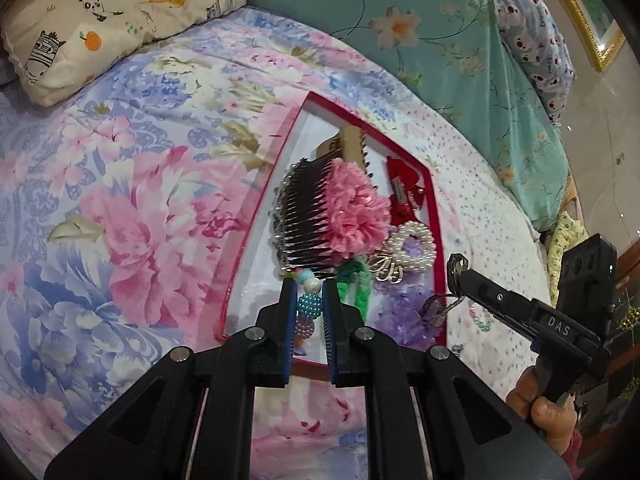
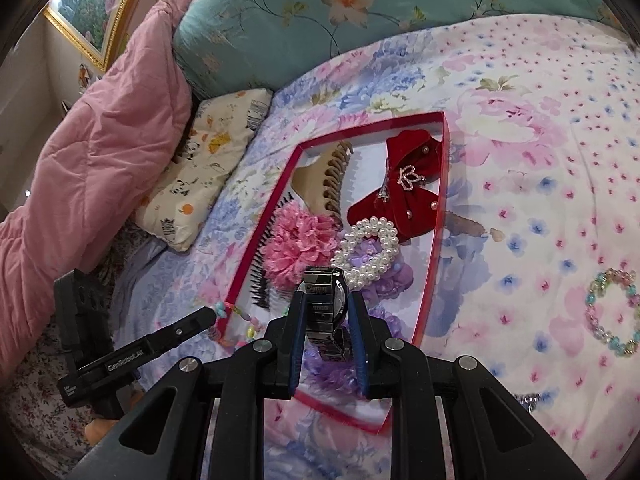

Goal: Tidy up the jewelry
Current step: 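Carry the bead bracelet with the left tool while the right tool carries the watch into the tray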

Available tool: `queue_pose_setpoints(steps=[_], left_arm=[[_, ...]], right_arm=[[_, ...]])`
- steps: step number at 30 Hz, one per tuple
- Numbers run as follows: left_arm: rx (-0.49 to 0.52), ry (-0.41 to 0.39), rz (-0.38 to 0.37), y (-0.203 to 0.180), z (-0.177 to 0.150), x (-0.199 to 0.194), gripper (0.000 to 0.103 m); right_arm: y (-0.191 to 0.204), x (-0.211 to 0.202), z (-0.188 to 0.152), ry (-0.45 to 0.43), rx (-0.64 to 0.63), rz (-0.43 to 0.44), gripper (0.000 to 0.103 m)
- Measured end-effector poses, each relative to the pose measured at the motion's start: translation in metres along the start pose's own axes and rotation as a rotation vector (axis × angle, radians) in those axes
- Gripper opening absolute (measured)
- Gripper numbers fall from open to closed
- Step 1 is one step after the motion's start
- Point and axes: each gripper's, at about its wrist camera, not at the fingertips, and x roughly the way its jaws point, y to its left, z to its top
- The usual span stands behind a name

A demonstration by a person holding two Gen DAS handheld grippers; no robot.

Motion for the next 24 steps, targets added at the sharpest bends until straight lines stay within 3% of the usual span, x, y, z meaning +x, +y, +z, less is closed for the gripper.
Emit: queue_pose_setpoints(steps=[15,24], left_arm=[[-0.016,0.068,0.037,0.017,-0.003,0.032,0.01],[0.003,0.08,0.057,0.014,-0.004,0.034,0.011]], right_arm=[[-0.008,0.039,0.02,-0.006,-0.04,-0.096,0.021],[-0.011,0.047,0.021,-0.006,-0.048,-0.094,0.02]])
